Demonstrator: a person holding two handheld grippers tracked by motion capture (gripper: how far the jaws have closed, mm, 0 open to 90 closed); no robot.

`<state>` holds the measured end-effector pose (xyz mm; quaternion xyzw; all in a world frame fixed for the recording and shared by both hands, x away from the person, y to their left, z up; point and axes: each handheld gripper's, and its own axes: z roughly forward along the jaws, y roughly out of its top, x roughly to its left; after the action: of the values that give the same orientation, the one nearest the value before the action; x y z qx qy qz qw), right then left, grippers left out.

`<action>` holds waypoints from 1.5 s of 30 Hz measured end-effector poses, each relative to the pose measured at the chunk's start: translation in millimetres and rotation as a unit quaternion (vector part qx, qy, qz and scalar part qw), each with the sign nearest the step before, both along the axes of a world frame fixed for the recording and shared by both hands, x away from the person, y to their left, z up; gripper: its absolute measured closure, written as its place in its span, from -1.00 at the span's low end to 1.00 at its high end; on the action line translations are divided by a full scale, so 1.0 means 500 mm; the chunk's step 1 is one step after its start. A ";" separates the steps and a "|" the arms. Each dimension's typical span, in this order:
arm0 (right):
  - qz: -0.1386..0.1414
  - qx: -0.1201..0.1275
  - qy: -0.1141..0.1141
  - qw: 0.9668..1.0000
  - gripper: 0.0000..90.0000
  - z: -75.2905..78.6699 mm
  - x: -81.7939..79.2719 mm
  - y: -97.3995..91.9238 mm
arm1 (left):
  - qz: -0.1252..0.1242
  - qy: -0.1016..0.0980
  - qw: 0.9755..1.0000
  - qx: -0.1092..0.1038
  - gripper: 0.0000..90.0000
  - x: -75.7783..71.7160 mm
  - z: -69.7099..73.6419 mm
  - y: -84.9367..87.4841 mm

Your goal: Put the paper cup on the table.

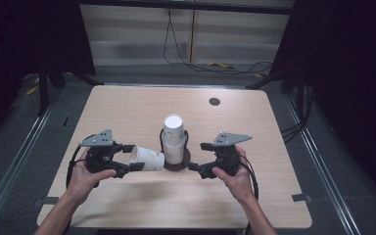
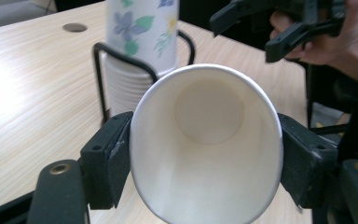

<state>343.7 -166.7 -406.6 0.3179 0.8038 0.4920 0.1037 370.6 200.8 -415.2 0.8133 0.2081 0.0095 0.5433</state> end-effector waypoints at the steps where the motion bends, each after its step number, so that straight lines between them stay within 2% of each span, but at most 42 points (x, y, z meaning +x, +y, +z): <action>1: -0.005 0.000 0.000 1.000 -0.69 0.000 0.000 -0.002 | 0.003 -0.001 1.000 0.004 -0.39 0.002 0.000 0.003; 4: -0.015 -0.001 -0.002 1.000 -0.70 0.000 -0.001 -0.010 | 0.011 0.003 1.000 0.007 -0.39 0.010 0.000 0.013; 6: -0.021 -0.004 -0.002 1.000 -0.70 0.000 -0.001 -0.015 | 0.016 0.000 1.000 0.021 -0.39 0.016 0.000 0.018; 10: -0.029 -0.011 0.004 0.999 -0.70 -0.009 -0.002 -0.022 | 0.025 0.002 0.999 0.033 -0.39 0.025 -0.003 0.024; 15: -0.021 -0.012 0.005 1.000 -0.69 -0.008 -0.008 -0.022 | 0.051 0.010 0.997 0.048 -0.40 0.031 -0.002 0.030; 18: -0.021 -0.013 0.005 1.000 -0.69 -0.010 -0.007 -0.023 | 0.057 0.009 0.996 0.065 -0.40 0.040 0.000 0.036; 23: -0.026 -0.011 0.009 1.000 -0.68 -0.024 -0.004 -0.032 | 0.065 0.012 0.995 0.076 -0.40 0.055 0.000 0.044; 24: -0.027 -0.008 0.011 1.000 -0.68 -0.026 -0.004 -0.034 | 0.071 0.013 0.994 0.082 -0.40 0.058 -0.001 0.044; 25: -0.027 -0.009 0.013 1.000 -0.68 -0.028 -0.006 -0.036 | 0.075 0.005 0.992 0.100 -0.41 0.062 0.000 0.044; 26: -0.029 -0.011 0.014 0.999 -0.68 -0.028 -0.008 -0.037 | 0.074 0.005 0.992 0.105 -0.41 0.066 0.000 0.045; 27: -0.031 -0.008 0.015 0.999 -0.68 -0.029 -0.010 -0.039 | 0.076 0.010 0.992 0.099 -0.41 0.070 -0.001 0.046; 29: -0.031 -0.011 0.013 0.999 -0.68 -0.030 -0.014 -0.040 | 0.079 0.010 0.991 0.112 -0.41 0.077 0.001 0.048; 31: -0.032 -0.013 0.015 0.999 -0.68 -0.030 -0.018 -0.042 | 0.081 0.016 0.991 0.109 -0.41 0.082 0.004 0.049; 33: -0.033 -0.016 0.014 0.999 -0.68 -0.031 -0.021 -0.044 | 0.086 0.013 0.990 0.115 -0.42 0.089 0.008 0.049; 34: -0.034 -0.016 0.014 0.999 -0.68 -0.031 -0.021 -0.045 | 0.089 0.017 0.990 0.110 -0.42 0.092 0.009 0.047; 35: -0.035 -0.015 0.014 0.999 -0.68 -0.031 -0.021 -0.046 | 0.088 0.018 0.989 0.116 -0.42 0.095 0.010 0.046; 37: -0.035 -0.014 0.016 0.999 -0.68 -0.033 -0.019 -0.045 | 0.094 0.012 0.986 0.135 -0.42 0.100 0.012 0.040; 40: -0.031 -0.018 0.017 0.999 -0.67 -0.036 -0.017 -0.043 | 0.111 0.018 0.982 0.150 -0.43 0.107 0.011 0.031; 43: -0.029 -0.017 0.021 0.999 -0.64 -0.037 -0.017 -0.043 | 0.108 0.023 0.982 0.156 -0.43 0.114 0.008 0.027; 45: -0.033 -0.017 0.020 0.999 -0.64 -0.035 -0.020 -0.042 | 0.106 0.028 0.980 0.166 -0.43 0.119 0.007 0.023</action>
<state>333.9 -187.8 -424.2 0.3522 0.8032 0.4681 0.1086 430.1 212.4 -411.9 0.8654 0.3040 0.0783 0.3906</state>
